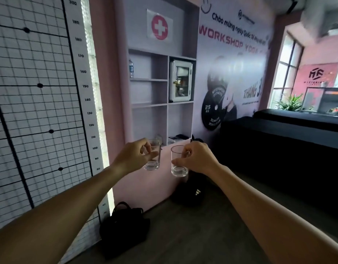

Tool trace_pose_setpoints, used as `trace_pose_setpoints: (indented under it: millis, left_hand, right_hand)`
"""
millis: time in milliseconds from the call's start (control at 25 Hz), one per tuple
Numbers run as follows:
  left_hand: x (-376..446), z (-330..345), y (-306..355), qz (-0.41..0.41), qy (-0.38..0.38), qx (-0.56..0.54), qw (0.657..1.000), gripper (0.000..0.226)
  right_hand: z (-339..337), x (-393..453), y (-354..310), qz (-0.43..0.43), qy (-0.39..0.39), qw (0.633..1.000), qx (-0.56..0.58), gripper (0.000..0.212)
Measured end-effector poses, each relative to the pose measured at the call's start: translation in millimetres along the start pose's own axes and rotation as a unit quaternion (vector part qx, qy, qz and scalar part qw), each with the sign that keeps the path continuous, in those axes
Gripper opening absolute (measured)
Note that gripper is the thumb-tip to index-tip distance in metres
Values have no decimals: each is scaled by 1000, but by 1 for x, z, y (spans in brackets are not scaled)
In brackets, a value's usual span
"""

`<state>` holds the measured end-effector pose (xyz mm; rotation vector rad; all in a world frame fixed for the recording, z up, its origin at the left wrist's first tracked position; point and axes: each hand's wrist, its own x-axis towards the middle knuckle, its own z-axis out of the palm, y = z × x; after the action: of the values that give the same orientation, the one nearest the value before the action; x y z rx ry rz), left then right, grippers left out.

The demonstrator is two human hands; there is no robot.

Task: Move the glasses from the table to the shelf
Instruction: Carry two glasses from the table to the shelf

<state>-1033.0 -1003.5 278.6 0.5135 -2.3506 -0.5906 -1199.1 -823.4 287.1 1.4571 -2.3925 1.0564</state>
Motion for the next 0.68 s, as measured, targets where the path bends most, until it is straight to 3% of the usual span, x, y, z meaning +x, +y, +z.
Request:
trace_pose_setpoints:
  millis: [280, 680]
  left_hand:
    - [100, 52, -26, -6, 16, -24, 1000, 33]
    - [273, 103, -118, 2, 25, -33, 999, 43]
  right_hand:
    - [15, 94, 60, -1, 0, 1000, 3, 39]
    - [58, 275, 134, -7, -11, 1000, -14, 38]
